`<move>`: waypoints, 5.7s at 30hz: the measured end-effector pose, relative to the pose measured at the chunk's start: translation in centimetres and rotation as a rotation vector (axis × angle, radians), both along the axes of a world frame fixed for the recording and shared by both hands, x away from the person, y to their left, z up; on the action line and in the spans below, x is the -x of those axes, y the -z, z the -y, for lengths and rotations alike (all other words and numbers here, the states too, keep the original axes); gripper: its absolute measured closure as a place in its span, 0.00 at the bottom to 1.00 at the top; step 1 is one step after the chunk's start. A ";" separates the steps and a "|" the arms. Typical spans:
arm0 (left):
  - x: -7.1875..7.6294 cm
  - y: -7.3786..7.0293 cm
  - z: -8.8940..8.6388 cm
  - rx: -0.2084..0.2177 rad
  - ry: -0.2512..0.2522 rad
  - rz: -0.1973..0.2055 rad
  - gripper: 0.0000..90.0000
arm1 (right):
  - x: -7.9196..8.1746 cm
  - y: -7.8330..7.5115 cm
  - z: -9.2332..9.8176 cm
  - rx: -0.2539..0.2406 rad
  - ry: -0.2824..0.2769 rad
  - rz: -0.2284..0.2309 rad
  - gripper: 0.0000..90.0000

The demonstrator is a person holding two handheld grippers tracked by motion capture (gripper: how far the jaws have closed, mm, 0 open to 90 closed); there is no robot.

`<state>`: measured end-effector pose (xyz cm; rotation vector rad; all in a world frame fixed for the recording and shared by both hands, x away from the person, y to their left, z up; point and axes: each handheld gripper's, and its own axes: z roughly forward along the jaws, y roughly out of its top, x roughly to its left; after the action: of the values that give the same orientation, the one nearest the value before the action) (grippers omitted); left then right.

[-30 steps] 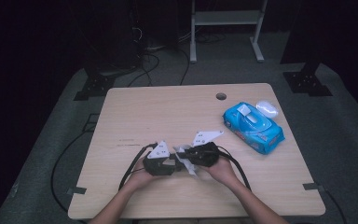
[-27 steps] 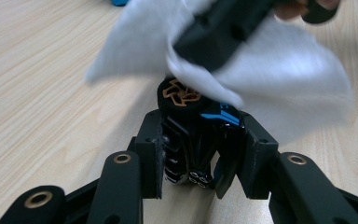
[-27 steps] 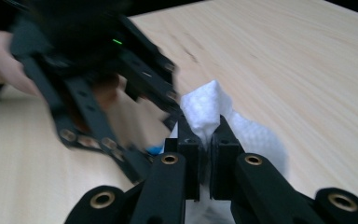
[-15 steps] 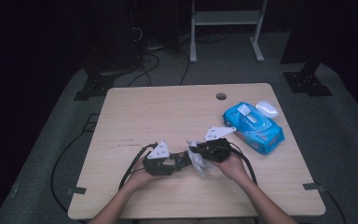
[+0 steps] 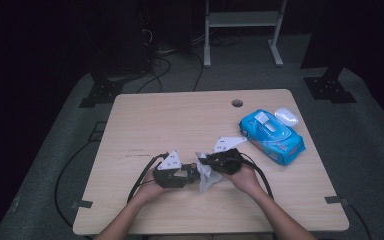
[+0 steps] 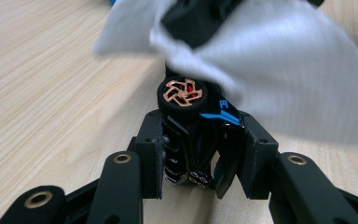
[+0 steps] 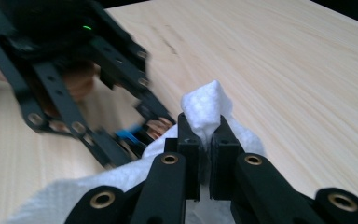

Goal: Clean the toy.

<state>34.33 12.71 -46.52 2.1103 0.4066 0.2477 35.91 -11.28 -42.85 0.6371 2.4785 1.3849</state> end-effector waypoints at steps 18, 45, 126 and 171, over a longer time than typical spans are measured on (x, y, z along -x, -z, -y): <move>-0.1 0.0 -0.1 0.001 0.002 0.006 0.65 | -0.3 0.1 4.2 -0.008 0.105 -0.006 0.94; -0.1 0.0 -0.1 -0.001 0.003 0.009 0.65 | 0.1 -0.1 -0.2 0.011 -0.009 0.008 0.94; -1.0 -0.2 -0.5 -0.040 -0.008 0.049 0.64 | -1.8 -0.3 2.7 0.007 0.050 -0.056 0.95; -1.3 -0.1 -0.8 -0.054 0.014 0.064 0.64 | -0.5 -0.5 -3.5 -0.011 -0.101 -0.059 0.94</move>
<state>35.60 13.50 -46.39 2.1509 0.3513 0.3201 36.40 -7.76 -42.32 0.5700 2.5833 1.4362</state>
